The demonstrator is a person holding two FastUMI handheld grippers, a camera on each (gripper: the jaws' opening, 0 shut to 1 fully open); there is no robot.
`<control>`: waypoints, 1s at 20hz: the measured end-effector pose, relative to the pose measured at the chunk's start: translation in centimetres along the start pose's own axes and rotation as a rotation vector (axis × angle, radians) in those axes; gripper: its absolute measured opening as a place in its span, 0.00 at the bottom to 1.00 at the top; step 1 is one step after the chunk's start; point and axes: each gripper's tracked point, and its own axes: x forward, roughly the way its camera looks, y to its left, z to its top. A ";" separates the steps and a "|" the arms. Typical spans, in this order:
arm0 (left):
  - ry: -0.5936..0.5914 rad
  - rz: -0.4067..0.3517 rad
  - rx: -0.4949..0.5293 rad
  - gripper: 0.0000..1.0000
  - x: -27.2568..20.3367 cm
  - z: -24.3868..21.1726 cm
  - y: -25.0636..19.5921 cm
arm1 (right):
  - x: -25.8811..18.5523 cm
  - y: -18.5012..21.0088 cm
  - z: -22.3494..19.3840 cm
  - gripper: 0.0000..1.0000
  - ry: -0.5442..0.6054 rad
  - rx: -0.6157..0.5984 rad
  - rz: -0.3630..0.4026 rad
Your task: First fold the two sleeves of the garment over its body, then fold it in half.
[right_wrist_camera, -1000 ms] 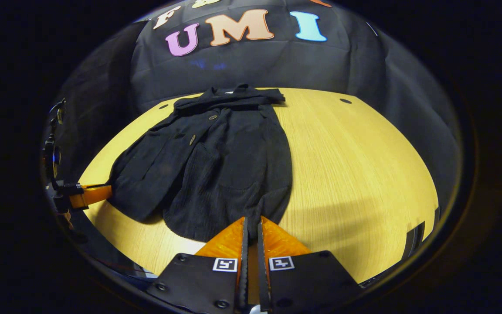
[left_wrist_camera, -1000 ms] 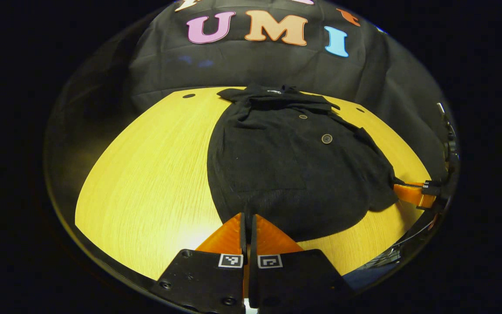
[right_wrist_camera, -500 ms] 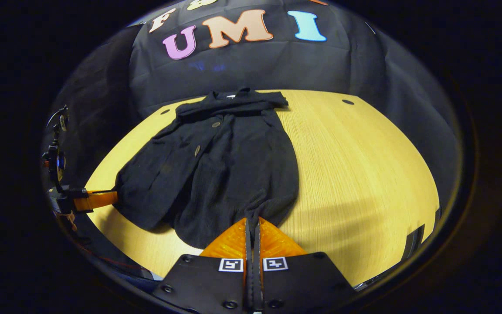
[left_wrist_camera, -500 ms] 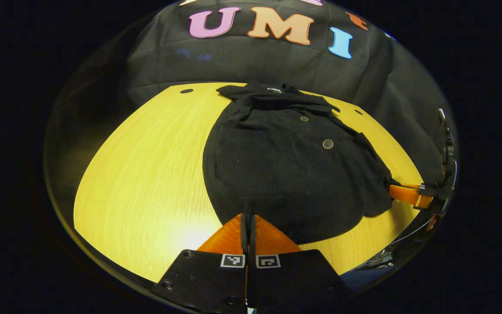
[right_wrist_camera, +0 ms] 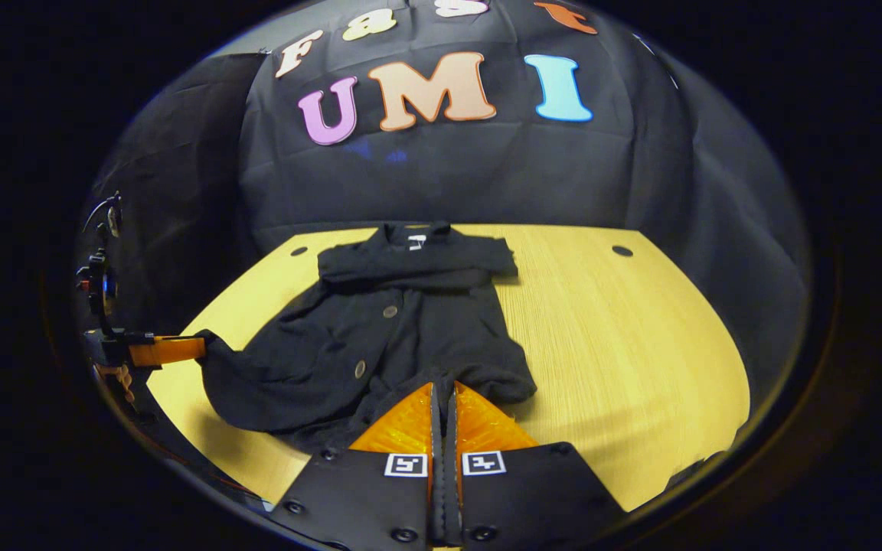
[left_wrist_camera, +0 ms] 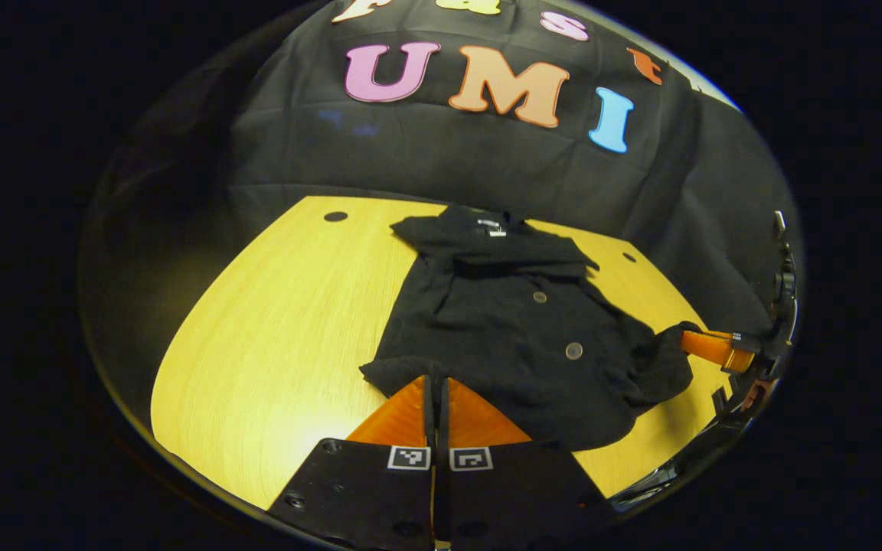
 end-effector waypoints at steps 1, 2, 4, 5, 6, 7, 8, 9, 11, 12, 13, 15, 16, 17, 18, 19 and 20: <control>-0.014 0.003 0.005 0.00 0.3 1.0 -0.1 | 0.2 0.0 1.1 0.02 -0.014 -0.003 0.002; -0.028 0.005 0.011 0.00 0.6 2.1 -0.2 | 0.4 -0.1 2.1 0.02 -0.024 -0.001 0.007; -0.045 0.013 0.028 0.00 0.9 4.0 -0.4 | 0.8 -0.3 4.0 0.02 -0.046 0.005 0.012; -0.059 0.012 0.033 0.00 1.3 5.1 -0.5 | 0.9 -0.6 5.0 0.02 -0.059 0.008 0.008; -0.075 0.011 0.037 0.00 1.6 6.2 -0.8 | 1.2 -0.7 6.2 0.02 -0.074 0.014 0.013; -0.090 0.015 0.039 0.00 1.9 7.3 -0.8 | 1.5 -0.6 7.4 0.02 -0.089 0.017 0.021; -0.104 0.018 0.037 0.00 2.4 8.3 -1.0 | 1.9 -0.9 8.4 0.02 -0.100 0.013 0.025; -0.118 0.023 0.032 0.00 2.9 9.3 -1.1 | 2.3 -1.1 9.5 0.02 -0.108 0.006 0.031; -0.155 0.043 0.018 0.00 4.2 11.6 -1.2 | 3.4 -1.7 11.8 0.02 -0.127 -0.017 0.048; -0.164 0.065 0.013 0.00 5.0 12.5 -1.0 | 4.1 -2.1 12.7 0.02 -0.134 -0.024 0.053; -0.172 0.087 0.008 0.00 5.8 13.3 -0.7 | 4.8 -2.4 13.7 0.02 -0.139 -0.027 0.061; -0.188 0.118 -0.006 0.00 7.5 14.9 -0.5 | 6.8 -3.0 16.0 0.05 -0.151 -0.017 0.081; -0.197 0.132 -0.015 0.00 8.3 15.8 -0.3 | 7.7 -3.4 17.2 0.02 -0.161 -0.013 0.088; -0.206 0.143 -0.023 0.00 9.2 16.6 -0.2 | 8.7 -3.7 18.3 0.02 -0.168 -0.011 0.094; -0.217 0.156 -0.030 0.00 10.0 17.6 0.1 | 9.7 -4.1 19.4 0.02 -0.176 -0.015 0.103; -0.234 0.167 -0.029 0.00 11.1 18.7 0.3 | 10.6 -4.2 20.5 0.02 -0.179 -0.027 0.115; -0.245 0.182 -0.024 0.00 12.0 19.7 0.6 | 11.5 -4.1 21.6 0.02 -0.181 -0.041 0.121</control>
